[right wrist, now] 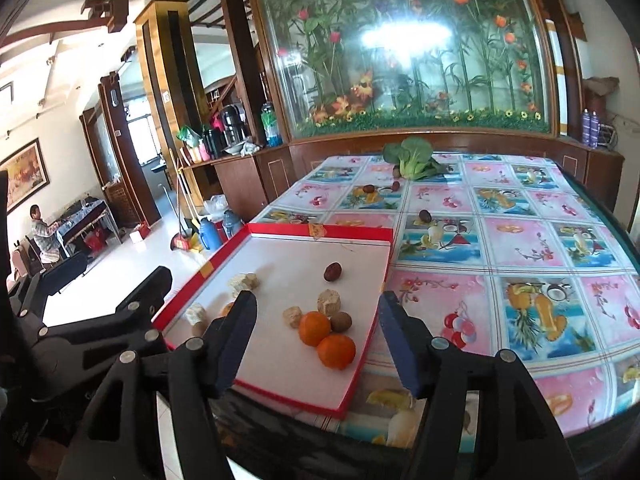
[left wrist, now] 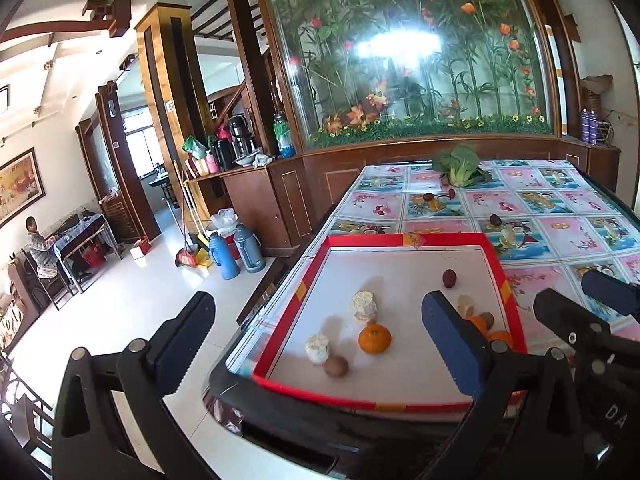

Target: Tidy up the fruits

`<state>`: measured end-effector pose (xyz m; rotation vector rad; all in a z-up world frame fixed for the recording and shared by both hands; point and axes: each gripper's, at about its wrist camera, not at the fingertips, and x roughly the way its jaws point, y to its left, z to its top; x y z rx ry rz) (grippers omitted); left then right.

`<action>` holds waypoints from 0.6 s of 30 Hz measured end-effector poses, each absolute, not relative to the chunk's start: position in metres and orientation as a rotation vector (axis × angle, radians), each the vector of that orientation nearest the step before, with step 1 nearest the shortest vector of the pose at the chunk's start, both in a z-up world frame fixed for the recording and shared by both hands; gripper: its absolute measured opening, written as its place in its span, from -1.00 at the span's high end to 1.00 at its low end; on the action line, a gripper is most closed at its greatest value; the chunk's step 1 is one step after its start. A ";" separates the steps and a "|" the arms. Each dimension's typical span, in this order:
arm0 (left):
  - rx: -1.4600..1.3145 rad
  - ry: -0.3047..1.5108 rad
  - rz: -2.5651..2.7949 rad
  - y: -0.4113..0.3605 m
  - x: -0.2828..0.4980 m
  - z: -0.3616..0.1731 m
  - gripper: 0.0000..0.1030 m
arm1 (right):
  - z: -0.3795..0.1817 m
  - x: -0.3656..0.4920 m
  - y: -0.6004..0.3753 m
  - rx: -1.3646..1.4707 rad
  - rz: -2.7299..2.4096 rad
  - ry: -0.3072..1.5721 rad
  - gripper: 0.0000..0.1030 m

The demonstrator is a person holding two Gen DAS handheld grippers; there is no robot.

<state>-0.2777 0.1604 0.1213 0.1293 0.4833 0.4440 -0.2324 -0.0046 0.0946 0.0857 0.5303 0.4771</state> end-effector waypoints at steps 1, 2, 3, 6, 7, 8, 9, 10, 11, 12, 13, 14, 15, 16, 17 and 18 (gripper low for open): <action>0.141 0.476 0.459 0.158 -0.284 0.123 -1.00 | 0.098 -0.240 -0.005 0.082 0.477 0.518 -0.27; 0.154 0.466 0.475 0.156 -0.290 0.124 -1.00 | 0.100 -0.243 -0.005 0.080 0.476 0.512 -0.30; 0.162 0.458 0.483 0.155 -0.294 0.126 -1.00 | 0.105 -0.250 -0.005 0.078 0.479 0.500 -0.35; 0.126 0.463 0.467 0.158 -0.302 0.129 -1.00 | 0.113 -0.259 -0.003 0.062 0.476 0.461 -0.40; 0.115 0.463 0.461 0.158 -0.303 0.130 -1.00 | 0.115 -0.260 -0.002 0.051 0.473 0.445 -0.40; 0.106 0.462 0.459 0.160 -0.303 0.130 -1.00 | 0.117 -0.260 -0.001 0.042 0.470 0.433 -0.42; 0.102 0.460 0.464 0.160 -0.302 0.131 -1.00 | 0.117 -0.260 -0.001 0.036 0.466 0.425 -0.45; 0.103 0.456 0.467 0.161 -0.301 0.131 -1.00 | 0.117 -0.259 0.000 0.029 0.462 0.415 -0.46; 0.104 0.455 0.466 0.161 -0.300 0.130 -1.00 | 0.117 -0.259 0.000 0.028 0.459 0.410 -0.46; 0.105 0.457 0.463 0.161 -0.300 0.130 -1.00 | 0.116 -0.258 0.000 0.025 0.458 0.406 -0.46; 0.103 0.460 0.461 0.161 -0.300 0.129 -1.00 | 0.116 -0.258 0.000 0.022 0.458 0.404 -0.46; 0.100 0.461 0.460 0.161 -0.300 0.129 -1.00 | 0.116 -0.256 0.001 0.019 0.455 0.403 -0.46; 0.097 0.463 0.461 0.163 -0.299 0.128 -1.00 | 0.115 -0.256 0.001 0.019 0.454 0.402 -0.46; 0.094 0.466 0.462 0.164 -0.301 0.128 -1.00 | 0.115 -0.257 0.001 0.021 0.455 0.402 -0.46; 0.090 0.470 0.462 0.165 -0.302 0.127 -1.00 | 0.115 -0.258 0.001 0.023 0.458 0.403 -0.46; 0.085 0.472 0.464 0.166 -0.302 0.126 -1.00 | 0.115 -0.257 0.001 0.025 0.459 0.404 -0.46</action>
